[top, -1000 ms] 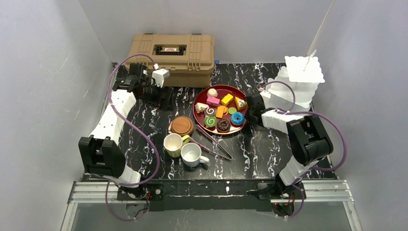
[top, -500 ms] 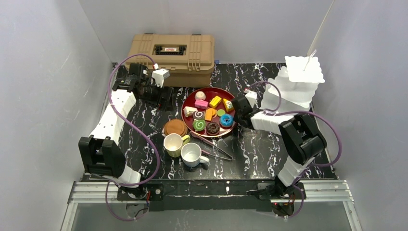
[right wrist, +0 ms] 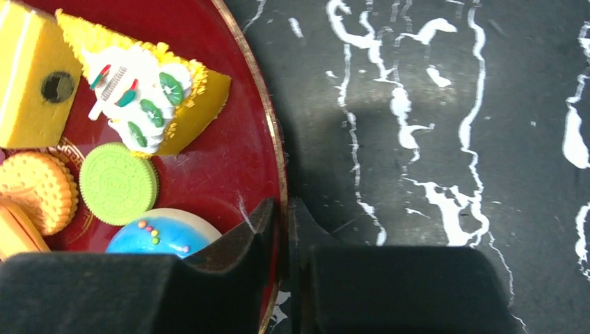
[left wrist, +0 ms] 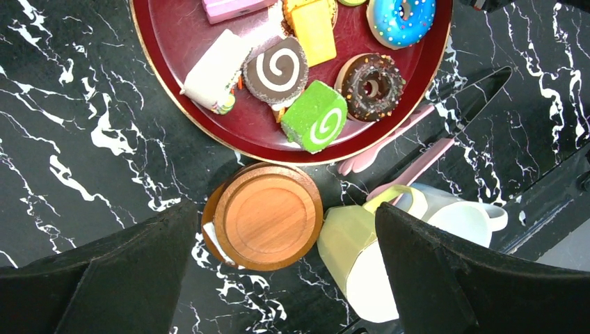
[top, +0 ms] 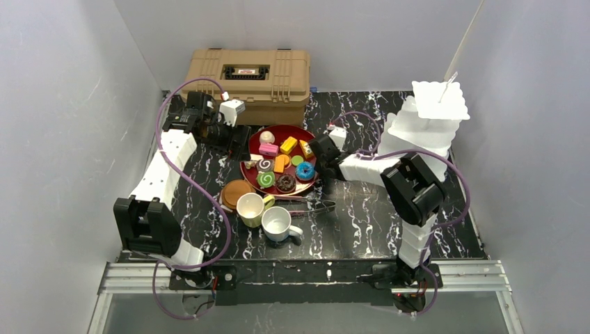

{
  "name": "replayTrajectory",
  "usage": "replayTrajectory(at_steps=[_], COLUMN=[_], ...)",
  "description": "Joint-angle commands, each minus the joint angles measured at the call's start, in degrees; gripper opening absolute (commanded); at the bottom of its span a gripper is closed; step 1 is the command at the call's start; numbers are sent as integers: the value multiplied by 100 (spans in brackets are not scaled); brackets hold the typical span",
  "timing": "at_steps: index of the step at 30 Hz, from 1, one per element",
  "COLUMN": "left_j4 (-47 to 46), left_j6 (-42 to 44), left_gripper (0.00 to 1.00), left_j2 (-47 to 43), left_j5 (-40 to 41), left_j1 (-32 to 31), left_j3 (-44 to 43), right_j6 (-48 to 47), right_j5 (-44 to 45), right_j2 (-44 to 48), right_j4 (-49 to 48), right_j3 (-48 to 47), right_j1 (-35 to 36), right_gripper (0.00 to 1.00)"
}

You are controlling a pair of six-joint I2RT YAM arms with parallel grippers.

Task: Serve the afternoon tea
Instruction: Move the tray at the center of the board, then move the desert table to the center of the board.

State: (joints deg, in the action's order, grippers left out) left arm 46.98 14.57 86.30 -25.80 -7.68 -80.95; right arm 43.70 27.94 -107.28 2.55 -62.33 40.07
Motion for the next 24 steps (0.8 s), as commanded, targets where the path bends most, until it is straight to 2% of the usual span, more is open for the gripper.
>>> replayTrajectory(at_steps=[1, 2, 7, 13, 17, 21, 24], left_j4=[151, 149, 153, 136, 136, 131, 107], left_j6=[16, 6, -13, -18, -32, -36, -71], left_gripper=[99, 99, 99, 99, 99, 99, 99], left_j2=[-145, -146, -209, -295, -326, -364, -394], left_j5=[72, 81, 99, 146, 176, 177, 143], left_j1=[-5, -5, -6, -5, -5, -5, -6], left_j3=[-107, -116, -121, -143, -141, -78, -45], right_j6=[-73, -73, -283, -929, -1489, -2187, -2531], right_j5=[-221, -199, 193, 902, 1320, 1703, 1547], right_j2=[-378, -380, 211, 1359, 1944, 2286, 2312], right_j4=[698, 818, 1235, 2227, 2879, 3193, 3290], right_j3=[-437, -564, -650, -1291, -1933, -2844, -3470], right_j1=[263, 279, 282, 248, -63, -993, -1843], right_gripper=[30, 41, 67, 87, 91, 91, 91])
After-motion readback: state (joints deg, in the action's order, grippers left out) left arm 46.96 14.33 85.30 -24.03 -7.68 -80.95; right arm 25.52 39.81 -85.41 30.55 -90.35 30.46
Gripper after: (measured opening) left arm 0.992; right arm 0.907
